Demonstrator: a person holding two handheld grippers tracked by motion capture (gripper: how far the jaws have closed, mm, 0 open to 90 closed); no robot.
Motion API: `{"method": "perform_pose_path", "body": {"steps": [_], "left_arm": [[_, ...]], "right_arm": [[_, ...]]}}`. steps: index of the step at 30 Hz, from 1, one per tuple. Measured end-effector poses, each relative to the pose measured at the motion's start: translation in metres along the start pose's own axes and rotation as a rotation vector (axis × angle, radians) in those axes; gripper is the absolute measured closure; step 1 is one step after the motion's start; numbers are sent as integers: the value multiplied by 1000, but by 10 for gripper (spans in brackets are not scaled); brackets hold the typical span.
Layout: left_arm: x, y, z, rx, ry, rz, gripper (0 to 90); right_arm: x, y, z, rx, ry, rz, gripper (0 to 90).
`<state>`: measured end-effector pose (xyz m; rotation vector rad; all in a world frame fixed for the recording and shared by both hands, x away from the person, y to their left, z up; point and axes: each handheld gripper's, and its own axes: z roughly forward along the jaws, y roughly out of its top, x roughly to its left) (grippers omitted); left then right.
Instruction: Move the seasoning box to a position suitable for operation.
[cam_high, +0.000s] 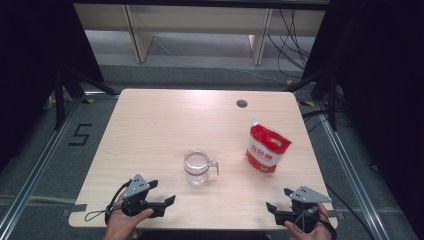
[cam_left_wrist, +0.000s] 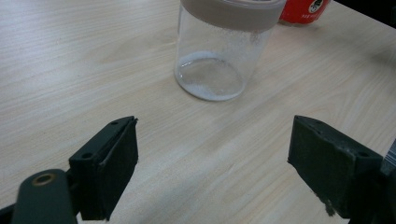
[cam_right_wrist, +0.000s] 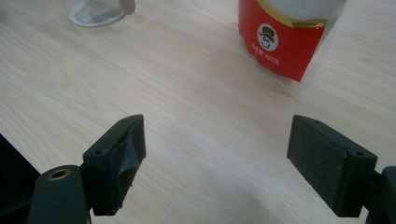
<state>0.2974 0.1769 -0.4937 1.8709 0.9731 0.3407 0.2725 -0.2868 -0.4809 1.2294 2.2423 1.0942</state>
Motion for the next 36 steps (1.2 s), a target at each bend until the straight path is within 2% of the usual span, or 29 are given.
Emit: {"method": "perform_pose_path", "body": {"steps": [1, 2, 4, 9, 10, 12, 13, 14, 16, 17, 19, 22, 24, 25, 26, 30, 31, 34, 35, 36], "left_arm": [[-1, 0, 0, -2, -1, -8, 155], [1, 0, 0, -6, -9, 19, 156], [-1, 0, 0, -6, -8, -8, 156], [-3, 1, -1, -8, -17, -15, 156], [-5, 2, -2, -7, -19, -17, 157], [-8, 3, -4, -22, -32, -1, 158], [-11, 5, -5, -28, -28, -10, 158], [-11, 6, -6, -29, -33, 0, 160], [-14, 8, -6, -42, -35, -8, 165], [-15, 10, -7, -40, -36, 13, 170], [-20, 13, -7, -49, -45, 7, 197], [-27, 18, -5, -59, -72, 18, 211], [-31, 21, -4, -59, -79, 30, 245], [-36, 26, -3, -56, -89, 45, 261], [-37, 28, -1, -58, -98, 48, 272], [-43, 36, 1, -73, -100, 66, 366], [-44, 37, 1, -73, -105, 88, 445], [-47, 40, 4, -89, -116, 102, 569], [-47, 42, 4, -88, -105, 110, 600], [-48, 45, 6, -104, -117, 105, 635]], "right_arm": [[2, -1, -1, 6, 10, 21, 172], [-2, 0, 0, -10, 16, -17, 176], [-2, -1, -1, -19, 10, -15, 183], [-3, -1, -2, -20, 0, -26, 190], [0, -1, -2, -17, 13, 13, 196], [-2, 0, -2, -21, 8, -29, 206], [-2, 0, -2, -20, 7, -37, 208], [-2, 0, -1, -20, 6, -39, 210], [-2, 0, -1, -8, 17, -30, 218], [-2, 0, -1, -6, 17, -29, 220], [-2, 0, -1, -5, 17, -29, 223], [-3, 0, 0, -10, 21, -32, 224], [-3, 0, 0, -11, 14, -34, 226], [-2, 0, 0, -7, 29, -18, 227], [-1, 0, -1, -7, 8, -24, 227], [-2, 0, 0, -10, 15, -45, 228], [-2, 0, 0, -13, 25, -37, 229], [-2, 0, -1, -16, 16, -35, 229], [-2, 0, -1, -16, 8, -38, 230], [-2, 0, 0, -14, 25, -38, 230]]}}
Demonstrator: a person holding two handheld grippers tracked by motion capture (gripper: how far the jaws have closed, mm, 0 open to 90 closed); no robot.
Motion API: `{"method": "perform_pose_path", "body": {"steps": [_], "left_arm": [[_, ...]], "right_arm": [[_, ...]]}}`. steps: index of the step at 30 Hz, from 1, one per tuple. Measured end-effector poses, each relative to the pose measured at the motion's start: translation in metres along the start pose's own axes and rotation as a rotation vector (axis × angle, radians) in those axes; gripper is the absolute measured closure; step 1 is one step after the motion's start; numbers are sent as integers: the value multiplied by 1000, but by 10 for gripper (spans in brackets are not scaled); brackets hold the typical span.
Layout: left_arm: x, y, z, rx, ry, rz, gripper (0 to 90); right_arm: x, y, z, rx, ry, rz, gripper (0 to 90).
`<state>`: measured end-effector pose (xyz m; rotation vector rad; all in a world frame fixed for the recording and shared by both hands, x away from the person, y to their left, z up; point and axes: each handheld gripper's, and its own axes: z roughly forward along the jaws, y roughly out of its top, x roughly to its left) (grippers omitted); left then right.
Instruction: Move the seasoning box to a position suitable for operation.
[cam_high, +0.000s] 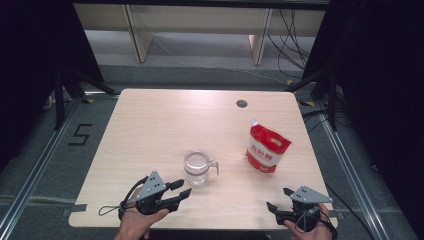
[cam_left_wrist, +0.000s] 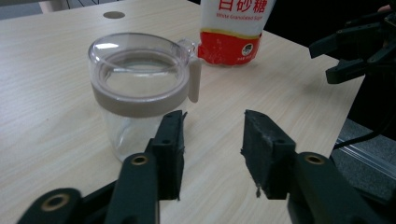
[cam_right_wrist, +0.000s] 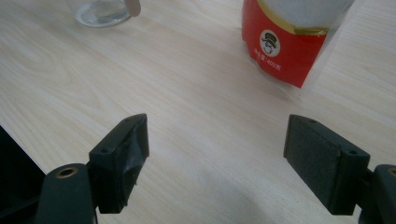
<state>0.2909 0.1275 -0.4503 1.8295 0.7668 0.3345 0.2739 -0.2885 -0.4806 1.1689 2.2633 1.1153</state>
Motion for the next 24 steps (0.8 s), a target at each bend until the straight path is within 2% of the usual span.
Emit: {"method": "perform_pose_path", "body": {"steps": [1, 2, 4, 5, 7, 8, 9, 10, 11, 13, 14, 15, 16, 17, 18, 19, 23, 24], "left_arm": [[-1, 3, 1, 2, 0, 4, 675], [-1, 6, 3, -13, -7, 2, 704], [-4, 14, 7, -2, -17, 5, 758], [-5, 16, 11, -15, -38, -5, 792], [-8, 20, 14, -1, -43, -4, 854], [-9, 25, 21, -6, -62, -19, 870], [-8, 28, 23, 11, -63, 7, 881], [-8, 28, 23, 11, -63, 7, 890], [-9, 33, 29, 12, -58, 12, 893], [-9, 38, 32, 13, -53, 0, 894], [-8, 44, 38, 13, -46, -19, 895], [-8, 46, 39, 23, -26, -7, 895], [-8, 46, 39, 23, -26, -7, 895], [-7, 53, 44, 33, -31, 4, 895], [-7, 54, 48, 34, -18, -1, 895], [-7, 57, 51, 36, -17, 7, 895], [-7, 63, 62, 47, 9, -5, 895], [-4, 68, 71, 52, 26, -7, 895]], "right_arm": [[-1, 0, 0, 12, 14, -17, 231], [1, 0, 0, 8, -5, -6, 231], [1, 0, 0, 10, -10, -7, 232], [1, 0, 0, 8, -5, -11, 232], [1, 0, 1, 4, 1, -17, 234], [0, 0, 1, -4, 1, -27, 235], [0, 0, 1, -9, -11, -37, 235], [0, 0, 1, -9, -11, -37, 235], [0, 1, 2, -13, 0, -37, 236], [1, 1, 1, -7, -14, -36, 236], [2, 0, 1, -1, -7, -21, 237], [4, 0, 1, 9, -1, -2, 237], [4, 0, 1, 9, -1, -2, 237], [1, 1, 1, -4, -5, -34, 241], [1, 1, 1, -5, -6, -38, 242], [1, 1, 2, -6, 0, -37, 242], [1, 1, 2, -3, 1, -42, 242], [3, 1, 1, 11, 8, -28, 244]]}}
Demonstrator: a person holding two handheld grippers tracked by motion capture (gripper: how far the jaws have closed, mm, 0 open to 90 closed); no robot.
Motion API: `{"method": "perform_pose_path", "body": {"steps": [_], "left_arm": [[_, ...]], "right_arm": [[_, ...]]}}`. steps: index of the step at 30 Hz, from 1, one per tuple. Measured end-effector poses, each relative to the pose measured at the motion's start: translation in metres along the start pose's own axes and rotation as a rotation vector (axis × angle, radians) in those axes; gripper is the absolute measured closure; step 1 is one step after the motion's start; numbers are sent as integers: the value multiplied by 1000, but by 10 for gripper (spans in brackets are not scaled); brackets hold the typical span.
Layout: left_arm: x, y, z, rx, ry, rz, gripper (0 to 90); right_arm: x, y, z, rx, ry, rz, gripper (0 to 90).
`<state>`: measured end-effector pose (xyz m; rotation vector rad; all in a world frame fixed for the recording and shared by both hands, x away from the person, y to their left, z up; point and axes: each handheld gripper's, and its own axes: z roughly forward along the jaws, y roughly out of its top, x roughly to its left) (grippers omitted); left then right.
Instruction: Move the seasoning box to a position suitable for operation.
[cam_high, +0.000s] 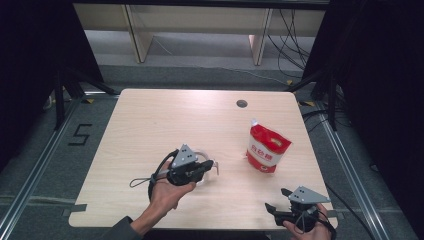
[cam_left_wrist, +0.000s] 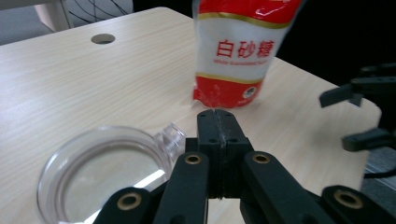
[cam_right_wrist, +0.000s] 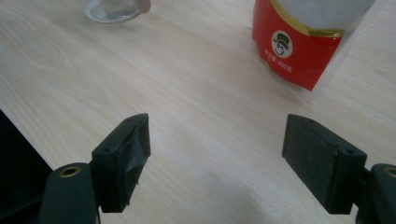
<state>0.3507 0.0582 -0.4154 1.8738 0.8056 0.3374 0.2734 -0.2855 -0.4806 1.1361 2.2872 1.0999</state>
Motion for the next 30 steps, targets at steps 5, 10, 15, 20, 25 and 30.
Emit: {"method": "perform_pose_path", "body": {"steps": [5, 10, 15, 20, 25, 30], "left_arm": [[7, 9, 15, 29, 23, -20, 895], [12, 15, 26, 67, 61, -10, 895], [14, 20, 35, 104, 66, 22, 895], [15, 19, 45, 137, 99, 26, 895], [19, 18, 49, 152, 106, 21, 895], [19, 17, 50, 164, 88, 43, 894]], "right_arm": [[-1, 0, 0, -11, -6, -17, 245], [1, 0, 0, 4, 5, 1, 246], [0, 0, 0, -14, -5, -29, 247], [-1, 0, 0, -13, -11, -37, 247], [2, 0, 0, -4, 4, -10, 249], [0, 0, 0, -13, -1, -31, 249]]}}
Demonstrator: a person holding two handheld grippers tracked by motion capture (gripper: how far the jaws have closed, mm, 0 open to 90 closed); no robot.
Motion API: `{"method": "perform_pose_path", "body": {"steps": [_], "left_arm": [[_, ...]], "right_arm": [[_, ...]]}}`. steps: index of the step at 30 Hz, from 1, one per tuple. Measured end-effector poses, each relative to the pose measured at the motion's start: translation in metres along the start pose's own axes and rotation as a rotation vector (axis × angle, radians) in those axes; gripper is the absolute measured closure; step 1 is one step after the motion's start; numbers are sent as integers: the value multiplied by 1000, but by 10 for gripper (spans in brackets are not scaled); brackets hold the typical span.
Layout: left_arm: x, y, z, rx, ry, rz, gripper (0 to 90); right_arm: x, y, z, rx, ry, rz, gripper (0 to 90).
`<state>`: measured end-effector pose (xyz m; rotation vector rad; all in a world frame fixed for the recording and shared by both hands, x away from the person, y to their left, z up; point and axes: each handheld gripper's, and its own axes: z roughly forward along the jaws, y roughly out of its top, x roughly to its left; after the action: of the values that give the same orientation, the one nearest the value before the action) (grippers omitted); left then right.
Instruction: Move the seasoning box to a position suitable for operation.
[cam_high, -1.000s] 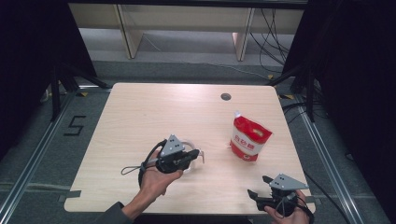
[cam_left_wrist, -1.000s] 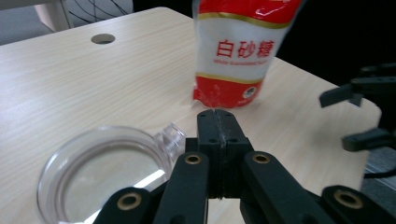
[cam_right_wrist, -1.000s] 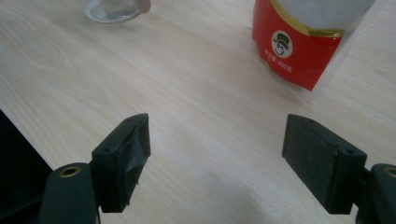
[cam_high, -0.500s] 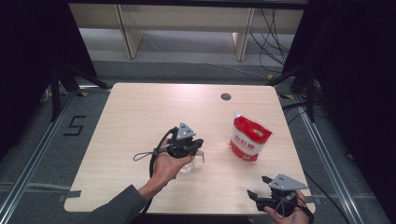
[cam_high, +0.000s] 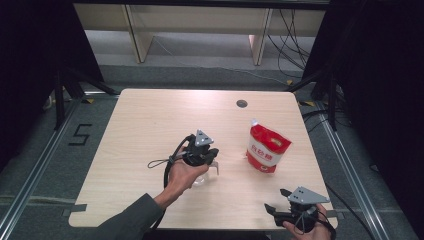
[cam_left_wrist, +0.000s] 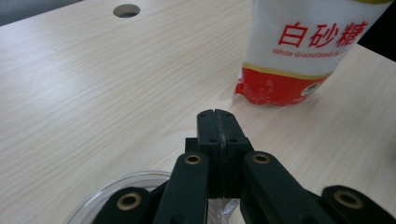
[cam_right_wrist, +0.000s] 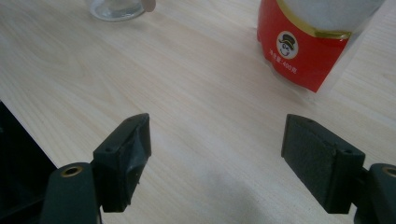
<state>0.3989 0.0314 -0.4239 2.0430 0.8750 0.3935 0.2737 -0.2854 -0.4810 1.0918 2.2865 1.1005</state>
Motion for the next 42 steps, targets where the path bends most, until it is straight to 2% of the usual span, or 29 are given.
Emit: {"method": "perform_pose_path", "body": {"steps": [1, 3, 8, 9, 12, 13, 18, 19, 23, 27, 34, 35, 37, 39, 42], "left_arm": [[-1, -1, 1, 17, 2, -1, 894], [-1, -2, 1, 20, 0, 0, 894], [-2, -3, 1, 23, 6, 16, 894], [-4, -3, 1, 20, -5, 6, 894], [-6, -2, -1, 41, 2, 57, 894], [-7, -3, -1, 43, -4, 43, 894], [-12, -6, -6, 52, -33, 60, 893], [-13, -7, -8, 52, -34, 67, 892], [-19, -11, -14, 56, -67, 70, 886], [-24, -17, -21, 61, -96, 96, 881], [-27, -25, -32, 66, -127, 133, 876], [-27, -25, -34, 71, -119, 144, 875], [-26, -27, -36, 71, -137, 158, 874], [-26, -28, -37, 71, -142, 152, 875], [-24, -29, -43, 75, -148, 165, 879]], "right_arm": [[0, 0, 0, 2, -4, -5, 249], [2, 0, 0, 10, 7, 23, 250], [0, 0, 0, 11, 4, 1, 251], [0, 0, 0, 6, 1, 0, 251], [0, 0, 0, 2, 3, 3, 250], [2, 0, 0, 12, 3, 31, 251], [0, 0, 0, 3, -3, -4, 251], [0, 0, 1, 3, 9, 2, 250], [0, 0, 0, 1, -1, -1, 251], [0, 0, 1, -1, 8, 6, 251], [-1, 0, 1, 0, 7, 7, 251], [-1, 0, 1, 1, 2, 7, 251], [0, 0, 1, 11, 14, 18, 251], [-1, 0, 1, 4, 7, 9, 251], [0, 0, 1, 6, 6, 11, 251]]}}
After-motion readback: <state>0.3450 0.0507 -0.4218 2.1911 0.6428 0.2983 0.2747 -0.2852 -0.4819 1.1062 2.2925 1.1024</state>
